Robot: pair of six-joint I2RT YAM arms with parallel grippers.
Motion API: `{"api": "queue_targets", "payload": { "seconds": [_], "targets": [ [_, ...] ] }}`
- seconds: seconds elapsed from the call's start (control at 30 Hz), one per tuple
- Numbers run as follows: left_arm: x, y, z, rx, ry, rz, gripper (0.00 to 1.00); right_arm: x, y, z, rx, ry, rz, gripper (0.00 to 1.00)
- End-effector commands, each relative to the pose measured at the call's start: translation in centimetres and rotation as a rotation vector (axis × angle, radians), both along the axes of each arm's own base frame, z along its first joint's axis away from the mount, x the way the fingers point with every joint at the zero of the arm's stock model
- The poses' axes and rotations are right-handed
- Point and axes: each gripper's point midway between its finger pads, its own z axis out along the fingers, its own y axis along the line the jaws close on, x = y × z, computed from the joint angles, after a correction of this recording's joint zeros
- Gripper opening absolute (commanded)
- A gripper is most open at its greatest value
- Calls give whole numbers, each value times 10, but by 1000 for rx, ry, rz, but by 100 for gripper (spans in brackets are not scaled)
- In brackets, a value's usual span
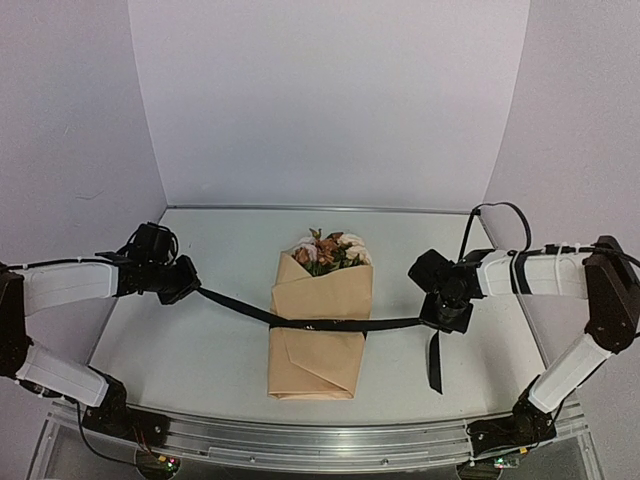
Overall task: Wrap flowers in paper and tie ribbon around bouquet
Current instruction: Tie the ribbon around the folded bouquet.
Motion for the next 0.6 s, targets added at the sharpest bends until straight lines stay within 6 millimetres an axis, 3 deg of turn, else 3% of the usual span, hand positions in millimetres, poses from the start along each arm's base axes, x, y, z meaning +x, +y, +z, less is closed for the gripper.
{"api": "queue_targets", "payload": {
  "seconds": [0.0,0.33,0.57],
  "targets": [
    [-5,19,-2,49,7,47,0,-2,-22,0,-27,19,-62,0],
    [-12,72,-39,128,122,184,0,-2,-52,-15,-36,87,-142,0],
    [-16,100,-60,180,204,233,0,5,-75,-12,10,87,-239,0]
  ]
}}
